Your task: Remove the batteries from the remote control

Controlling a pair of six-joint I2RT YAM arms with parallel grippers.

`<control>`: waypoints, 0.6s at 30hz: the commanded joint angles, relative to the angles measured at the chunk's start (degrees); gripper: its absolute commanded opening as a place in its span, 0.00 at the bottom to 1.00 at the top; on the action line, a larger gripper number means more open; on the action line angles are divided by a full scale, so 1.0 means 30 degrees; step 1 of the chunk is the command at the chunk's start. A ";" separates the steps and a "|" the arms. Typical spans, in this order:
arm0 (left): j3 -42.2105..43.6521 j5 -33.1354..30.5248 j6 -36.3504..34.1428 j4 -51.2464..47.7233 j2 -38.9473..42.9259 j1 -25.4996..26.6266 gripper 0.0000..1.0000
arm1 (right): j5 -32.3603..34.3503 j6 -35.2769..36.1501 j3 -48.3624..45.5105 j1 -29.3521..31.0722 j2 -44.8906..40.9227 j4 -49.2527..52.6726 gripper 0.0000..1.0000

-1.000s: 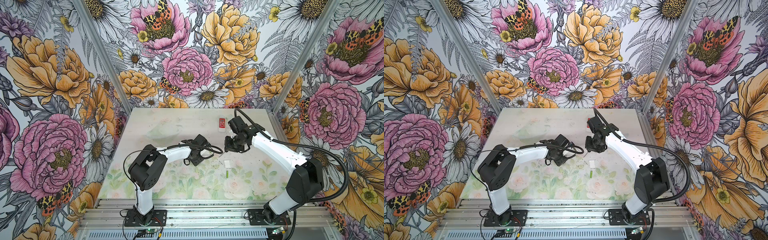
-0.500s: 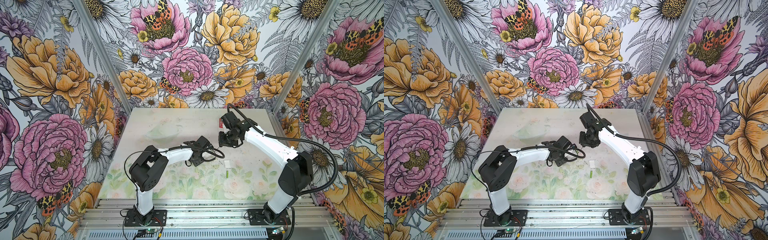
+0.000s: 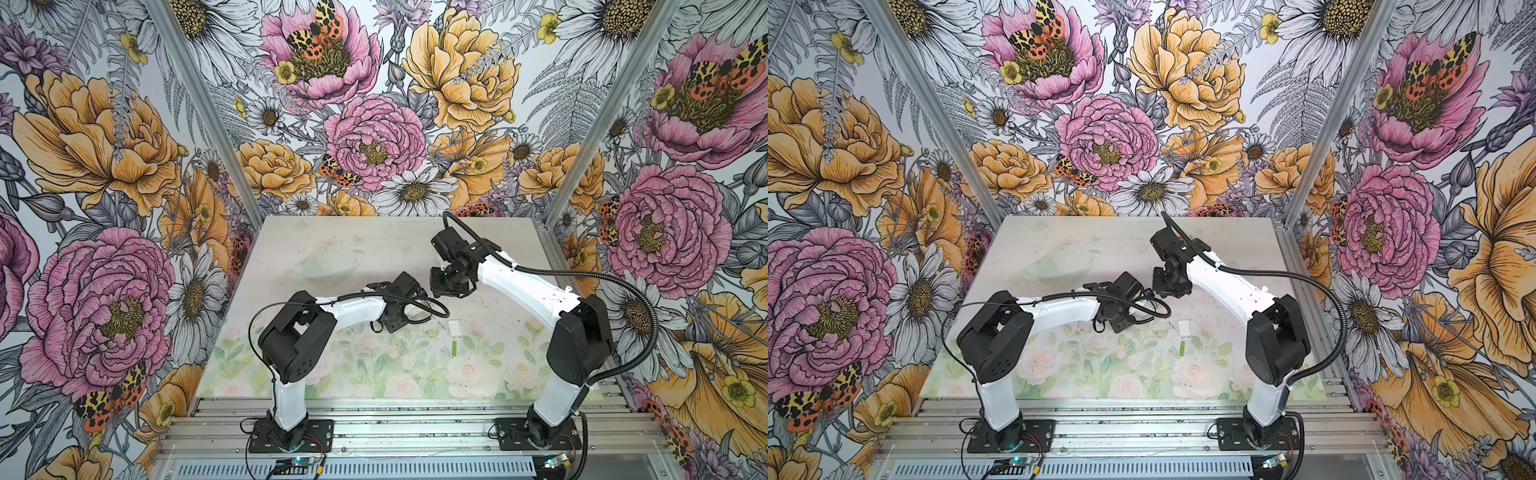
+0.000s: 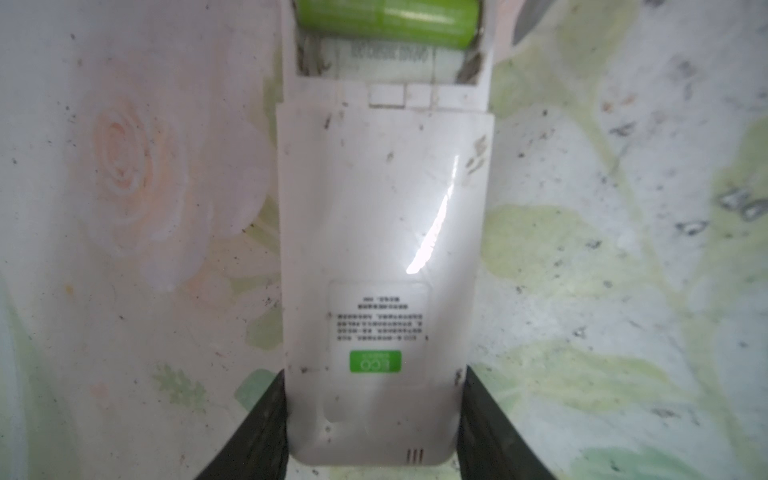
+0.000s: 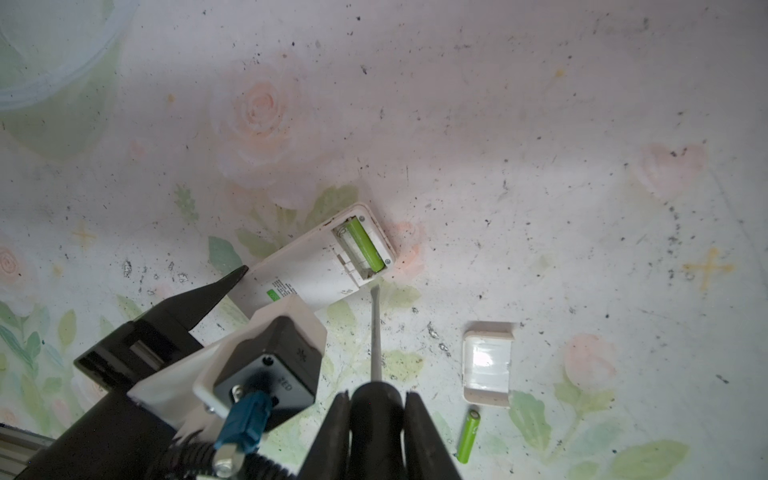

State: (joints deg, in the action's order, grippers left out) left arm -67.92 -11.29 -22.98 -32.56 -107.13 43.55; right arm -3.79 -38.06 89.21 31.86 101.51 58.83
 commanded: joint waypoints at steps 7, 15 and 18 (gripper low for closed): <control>0.0060 -0.0368 -0.0346 0.0077 -0.0262 0.0015 0.00 | 0.0561 -0.0383 0.0630 0.0124 0.0332 -0.0749 0.00; 0.0124 -0.0368 -0.0420 0.0092 -0.0259 0.0007 0.00 | 0.0592 -0.0291 0.0339 0.0177 0.0414 -0.0889 0.00; 0.0115 -0.0368 -0.0418 0.0096 -0.0266 0.0016 0.00 | 0.0511 -0.0231 0.0094 0.0186 0.0308 -0.0859 0.00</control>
State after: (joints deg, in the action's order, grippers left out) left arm -67.92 -11.29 -23.16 -32.53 -107.13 43.55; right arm -3.16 -38.48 89.21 31.97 102.15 57.39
